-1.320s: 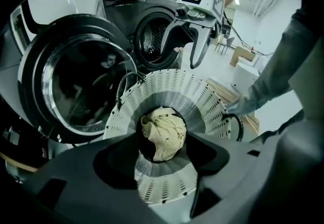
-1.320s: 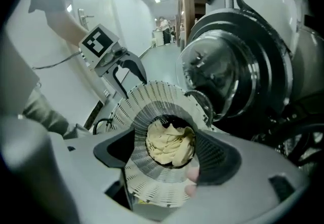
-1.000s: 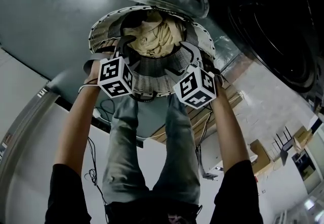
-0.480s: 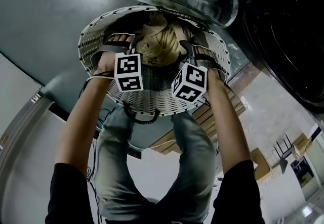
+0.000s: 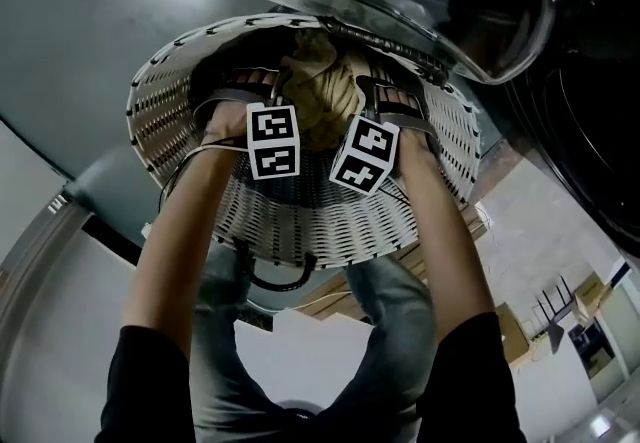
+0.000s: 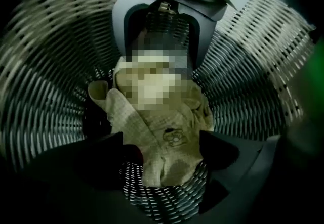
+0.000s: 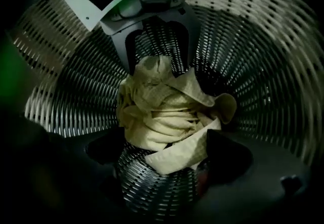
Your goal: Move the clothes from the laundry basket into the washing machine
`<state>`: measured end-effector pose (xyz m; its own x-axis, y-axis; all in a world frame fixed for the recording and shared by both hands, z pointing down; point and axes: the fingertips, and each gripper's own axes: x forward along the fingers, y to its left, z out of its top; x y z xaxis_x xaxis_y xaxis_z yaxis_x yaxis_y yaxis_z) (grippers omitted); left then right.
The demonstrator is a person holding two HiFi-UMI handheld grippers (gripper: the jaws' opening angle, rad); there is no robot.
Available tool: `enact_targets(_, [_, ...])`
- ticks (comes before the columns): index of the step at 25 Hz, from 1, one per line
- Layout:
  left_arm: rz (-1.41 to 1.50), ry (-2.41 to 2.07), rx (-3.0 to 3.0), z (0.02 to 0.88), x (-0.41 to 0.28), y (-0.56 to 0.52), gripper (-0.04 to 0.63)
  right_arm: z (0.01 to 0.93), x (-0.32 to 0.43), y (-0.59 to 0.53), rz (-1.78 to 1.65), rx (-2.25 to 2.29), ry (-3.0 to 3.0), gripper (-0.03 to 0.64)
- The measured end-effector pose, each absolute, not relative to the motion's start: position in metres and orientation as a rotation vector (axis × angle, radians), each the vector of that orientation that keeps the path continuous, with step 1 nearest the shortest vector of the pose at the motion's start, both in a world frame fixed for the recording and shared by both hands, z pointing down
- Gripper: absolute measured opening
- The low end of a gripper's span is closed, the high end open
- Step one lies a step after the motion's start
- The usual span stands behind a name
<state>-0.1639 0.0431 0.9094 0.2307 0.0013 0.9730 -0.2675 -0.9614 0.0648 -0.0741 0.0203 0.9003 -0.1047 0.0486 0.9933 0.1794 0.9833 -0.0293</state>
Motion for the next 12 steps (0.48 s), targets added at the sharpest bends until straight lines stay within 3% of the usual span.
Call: enact_targets(12, [1.896, -0.2, 2.271, 0.98, -0.16, 0.046, 0.488, 0.974, -0.059, 0.014, -0.174, -0.205, -1.586, 0.532])
